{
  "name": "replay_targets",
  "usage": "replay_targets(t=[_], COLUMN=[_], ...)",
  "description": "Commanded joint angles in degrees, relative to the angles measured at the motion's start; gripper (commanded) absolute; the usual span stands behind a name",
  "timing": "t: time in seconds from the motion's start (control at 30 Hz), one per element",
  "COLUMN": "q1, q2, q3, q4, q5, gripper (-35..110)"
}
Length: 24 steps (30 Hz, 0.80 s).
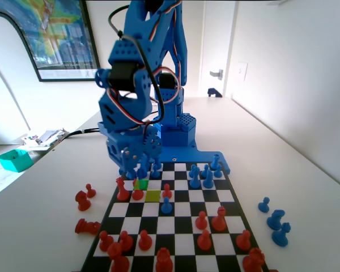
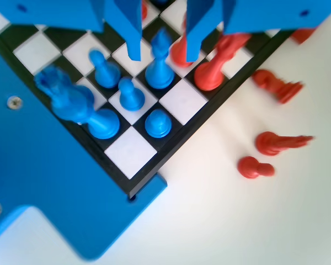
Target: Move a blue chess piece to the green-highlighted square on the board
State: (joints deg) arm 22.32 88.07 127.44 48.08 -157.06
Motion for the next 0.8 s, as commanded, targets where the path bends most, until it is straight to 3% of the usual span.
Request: replay_targets(t=[0.0, 0.33, 0.77], q1=[0.18, -2.29, -8.17], q2=[2.9, 10.28, 31.73], q3=[-9.93, -31.03, -30.67], q4=[10.63, 38.94, 47.72], q5=[0.79, 8.26, 34.63], gripper=[13, 1, 1])
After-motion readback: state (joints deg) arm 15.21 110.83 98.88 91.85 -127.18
